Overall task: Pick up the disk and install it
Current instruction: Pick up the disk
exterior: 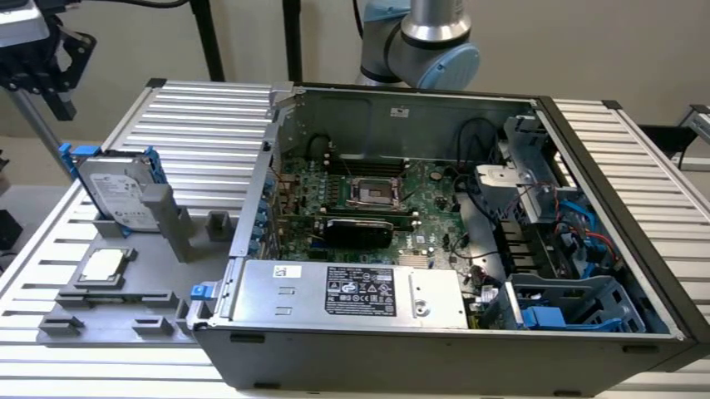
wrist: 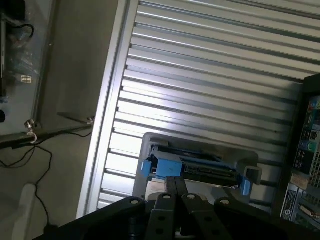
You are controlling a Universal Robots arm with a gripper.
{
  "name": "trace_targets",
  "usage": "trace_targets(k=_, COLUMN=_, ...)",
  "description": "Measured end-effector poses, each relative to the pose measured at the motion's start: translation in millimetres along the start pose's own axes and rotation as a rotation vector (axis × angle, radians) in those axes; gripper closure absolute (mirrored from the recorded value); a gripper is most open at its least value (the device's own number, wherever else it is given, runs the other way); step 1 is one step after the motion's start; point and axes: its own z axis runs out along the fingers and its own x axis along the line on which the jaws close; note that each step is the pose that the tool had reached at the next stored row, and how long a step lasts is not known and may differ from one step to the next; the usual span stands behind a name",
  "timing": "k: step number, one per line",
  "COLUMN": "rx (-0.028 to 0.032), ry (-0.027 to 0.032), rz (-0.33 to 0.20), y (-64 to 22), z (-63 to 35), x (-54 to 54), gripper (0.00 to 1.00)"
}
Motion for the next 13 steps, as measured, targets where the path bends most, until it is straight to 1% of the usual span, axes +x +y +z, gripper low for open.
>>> trace_targets(k=13, rx=0.0019, ry=0.0055, rz=-0.236, y=0.0, z=0.7, x=0.0, gripper=0.89)
